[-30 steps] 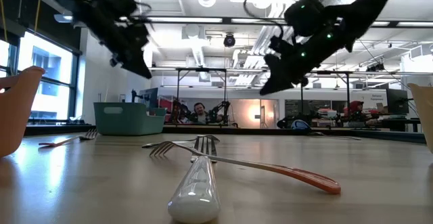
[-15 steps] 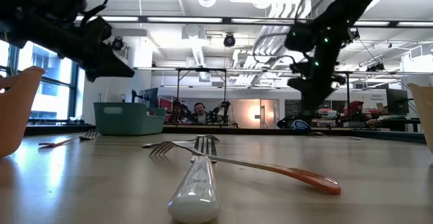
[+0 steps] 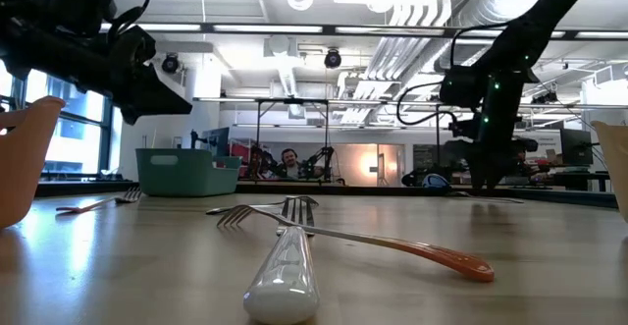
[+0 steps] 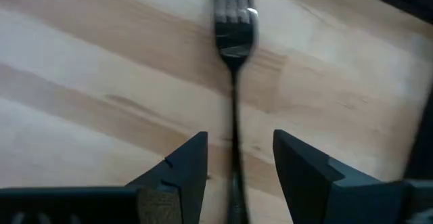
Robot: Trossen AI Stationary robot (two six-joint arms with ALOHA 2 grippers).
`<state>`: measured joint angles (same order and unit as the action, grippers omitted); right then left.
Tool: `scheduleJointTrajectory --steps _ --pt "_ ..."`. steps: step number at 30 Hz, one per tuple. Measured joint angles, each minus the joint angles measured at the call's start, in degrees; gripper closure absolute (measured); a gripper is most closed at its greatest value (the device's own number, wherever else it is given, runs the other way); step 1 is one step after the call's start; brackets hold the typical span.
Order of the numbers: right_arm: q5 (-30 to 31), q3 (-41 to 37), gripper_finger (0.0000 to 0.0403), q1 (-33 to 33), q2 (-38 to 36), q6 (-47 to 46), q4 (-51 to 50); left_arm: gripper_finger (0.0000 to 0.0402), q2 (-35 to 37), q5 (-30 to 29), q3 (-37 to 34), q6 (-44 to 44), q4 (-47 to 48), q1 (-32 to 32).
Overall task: Sort silverware by color (type)
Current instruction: Put the black fork into the yellow bin
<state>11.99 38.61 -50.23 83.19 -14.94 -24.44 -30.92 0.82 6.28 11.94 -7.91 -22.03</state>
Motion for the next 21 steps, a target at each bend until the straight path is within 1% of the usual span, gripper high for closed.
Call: scheduleJointTrajectory --steps 3,17,21 --pt "1.3 0.0 0.0250 -0.3 0.2 -0.7 0.4 0.0385 0.0 0.0 0.0 0.4 -0.2 0.4" --pt "1.0 0.0 0.0250 -0.1 0.4 -1.1 0.6 0.0385 0.0 0.0 0.0 1.0 -0.2 2.0" --pt "-1.8 2.0 0.0250 -0.1 0.4 -0.6 -0.6 0.0385 0.0 0.0 0.0 1.0 -0.1 2.0"
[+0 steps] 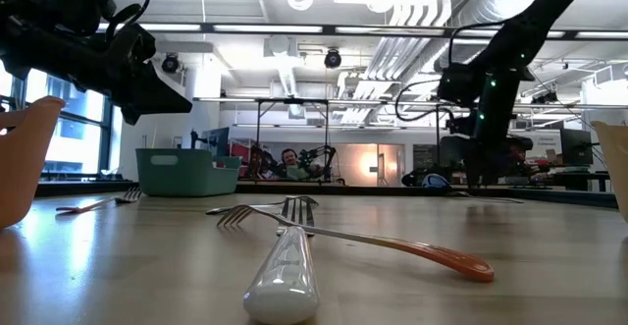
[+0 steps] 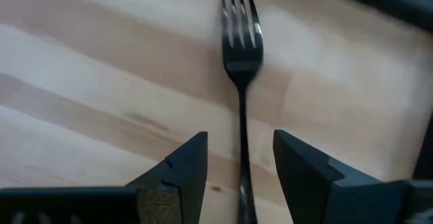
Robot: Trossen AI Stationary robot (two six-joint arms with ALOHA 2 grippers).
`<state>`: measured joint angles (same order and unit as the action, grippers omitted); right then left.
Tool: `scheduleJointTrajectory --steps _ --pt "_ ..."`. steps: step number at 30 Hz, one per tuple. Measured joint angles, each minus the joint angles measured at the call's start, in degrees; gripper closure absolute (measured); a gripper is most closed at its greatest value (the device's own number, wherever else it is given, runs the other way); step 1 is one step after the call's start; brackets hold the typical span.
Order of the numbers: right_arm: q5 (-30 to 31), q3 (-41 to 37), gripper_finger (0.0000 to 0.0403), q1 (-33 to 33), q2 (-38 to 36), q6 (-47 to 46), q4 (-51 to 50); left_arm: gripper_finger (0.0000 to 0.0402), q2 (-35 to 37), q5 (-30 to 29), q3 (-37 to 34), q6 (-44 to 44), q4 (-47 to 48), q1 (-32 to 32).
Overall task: Sort silverware by color (type)
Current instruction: Put the black fork into the yellow bin
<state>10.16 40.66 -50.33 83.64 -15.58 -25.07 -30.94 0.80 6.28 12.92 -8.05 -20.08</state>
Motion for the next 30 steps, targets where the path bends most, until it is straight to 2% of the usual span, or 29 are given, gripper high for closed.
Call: scheduleJointTrajectory --steps 4,11,14,18,24,30 --pt "0.3 3.0 0.0250 -0.7 1.0 0.2 -0.2 0.0385 0.0 0.0 0.0 0.0 0.0 0.0" --pt "0.4 5.5 0.0250 -2.5 9.6 0.9 -1.4 0.0385 0.0 0.0 0.0 -0.1 0.1 0.0" --pt "1.5 7.0 0.0257 -1.2 11.5 1.1 -1.3 0.0385 0.0 0.0 0.0 -0.1 0.1 0.0" --pt "0.1 7.6 0.0297 -1.0 12.6 1.1 -1.3 0.0385 0.0 0.0 0.0 0.0 0.1 0.0" --pt "-2.8 7.5 0.0390 -0.5 13.0 2.9 -1.6 0.0385 0.0 0.2 0.1 0.7 0.3 0.5" --pt "-8.8 7.4 0.0392 2.2 11.8 4.9 -1.6 0.0385 0.0 4.2 0.1 2.1 0.4 3.7"
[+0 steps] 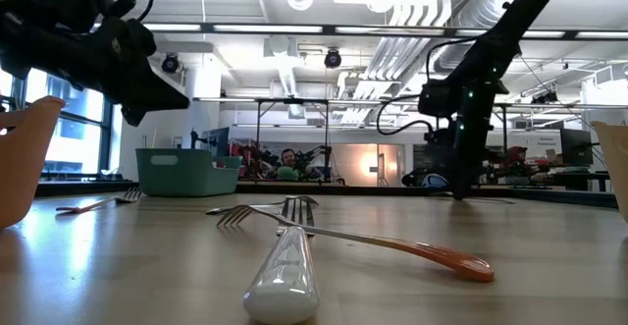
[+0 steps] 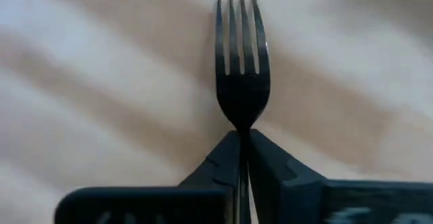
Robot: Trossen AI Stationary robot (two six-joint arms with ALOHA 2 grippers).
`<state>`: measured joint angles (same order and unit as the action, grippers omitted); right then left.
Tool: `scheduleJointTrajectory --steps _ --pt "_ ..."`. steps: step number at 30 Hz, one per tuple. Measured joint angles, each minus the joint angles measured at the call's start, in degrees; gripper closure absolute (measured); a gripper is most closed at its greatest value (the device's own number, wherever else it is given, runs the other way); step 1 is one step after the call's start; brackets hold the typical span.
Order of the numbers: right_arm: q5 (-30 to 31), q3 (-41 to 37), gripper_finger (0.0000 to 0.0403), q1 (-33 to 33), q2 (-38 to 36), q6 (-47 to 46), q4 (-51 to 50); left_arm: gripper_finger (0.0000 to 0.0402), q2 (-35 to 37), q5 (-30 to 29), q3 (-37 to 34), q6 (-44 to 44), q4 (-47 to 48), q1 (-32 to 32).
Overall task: Sort silverware by color (type)
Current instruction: Put the black fork into the yellow bin
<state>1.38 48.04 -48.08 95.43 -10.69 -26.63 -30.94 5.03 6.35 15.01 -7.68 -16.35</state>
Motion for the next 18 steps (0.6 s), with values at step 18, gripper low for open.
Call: scheduleJointTrajectory --steps 18 --pt "-14.3 -0.3 0.0403 23.1 -5.0 -2.9 33.1 0.0361 -5.4 -1.9 0.0 1.4 -7.3 11.5"
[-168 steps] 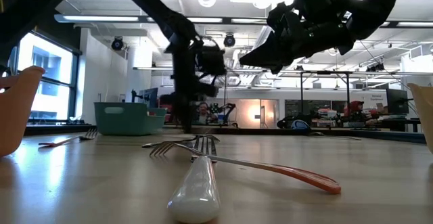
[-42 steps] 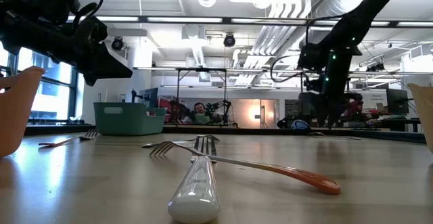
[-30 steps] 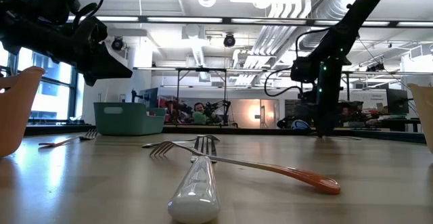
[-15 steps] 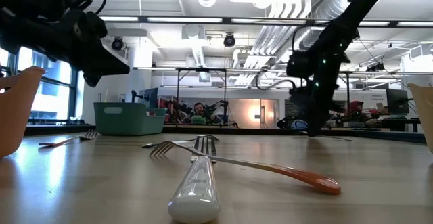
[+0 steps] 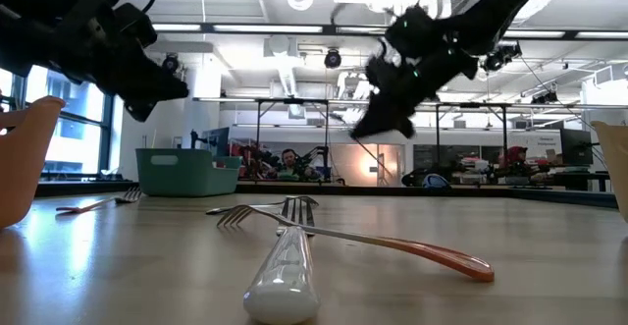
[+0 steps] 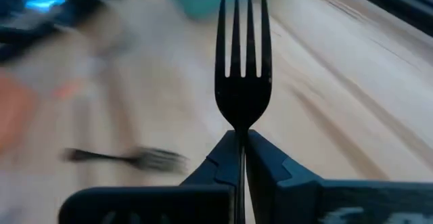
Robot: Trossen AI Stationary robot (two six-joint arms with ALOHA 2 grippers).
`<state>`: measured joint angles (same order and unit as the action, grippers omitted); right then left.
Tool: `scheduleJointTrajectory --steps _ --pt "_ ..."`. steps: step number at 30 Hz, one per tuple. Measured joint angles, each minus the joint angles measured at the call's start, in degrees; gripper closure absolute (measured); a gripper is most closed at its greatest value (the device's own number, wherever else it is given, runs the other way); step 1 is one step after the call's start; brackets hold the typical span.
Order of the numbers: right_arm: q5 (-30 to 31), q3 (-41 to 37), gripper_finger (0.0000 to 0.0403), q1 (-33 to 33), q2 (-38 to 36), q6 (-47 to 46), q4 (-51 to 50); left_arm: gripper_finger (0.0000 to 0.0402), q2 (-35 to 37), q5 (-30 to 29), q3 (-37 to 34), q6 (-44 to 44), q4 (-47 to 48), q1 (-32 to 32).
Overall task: Sort silverware by color (type)
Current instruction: Put the black fork into the yellow bin
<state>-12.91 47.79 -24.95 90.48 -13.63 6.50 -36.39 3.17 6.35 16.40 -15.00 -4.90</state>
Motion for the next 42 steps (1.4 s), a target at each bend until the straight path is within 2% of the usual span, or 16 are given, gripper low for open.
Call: scheduleJointTrajectory --steps 9,14,23,29,36,39,42 --pt "-0.6 0.0 0.0403 13.0 0.0 0.7 21.2 0.0297 -10.4 -6.5 0.0 -0.1 -16.9 2.6" --pt "-0.4 0.0 0.0403 17.7 -0.1 3.3 29.0 0.0262 -17.1 -7.0 0.9 -2.0 -28.2 3.3" --pt "1.3 0.1 0.0403 21.4 -0.1 7.6 36.2 0.0226 -30.6 -8.9 13.6 -8.9 -30.4 5.4" --pt "1.3 0.1 0.0403 21.7 -0.1 8.1 37.6 0.0224 -38.2 -8.8 22.0 -13.0 -30.3 5.5" --pt "2.4 0.1 0.0403 21.9 -0.1 8.7 38.2 0.0230 -43.5 -7.9 26.9 -14.8 -30.3 5.5" --pt "2.9 0.1 0.0403 21.9 -0.1 9.2 38.2 0.0256 -43.9 -7.9 27.2 -15.2 -31.0 5.5" --pt "3.0 0.1 0.0403 21.9 -0.1 9.2 38.3 0.0301 -43.9 -7.8 27.3 -15.2 -31.8 5.5"
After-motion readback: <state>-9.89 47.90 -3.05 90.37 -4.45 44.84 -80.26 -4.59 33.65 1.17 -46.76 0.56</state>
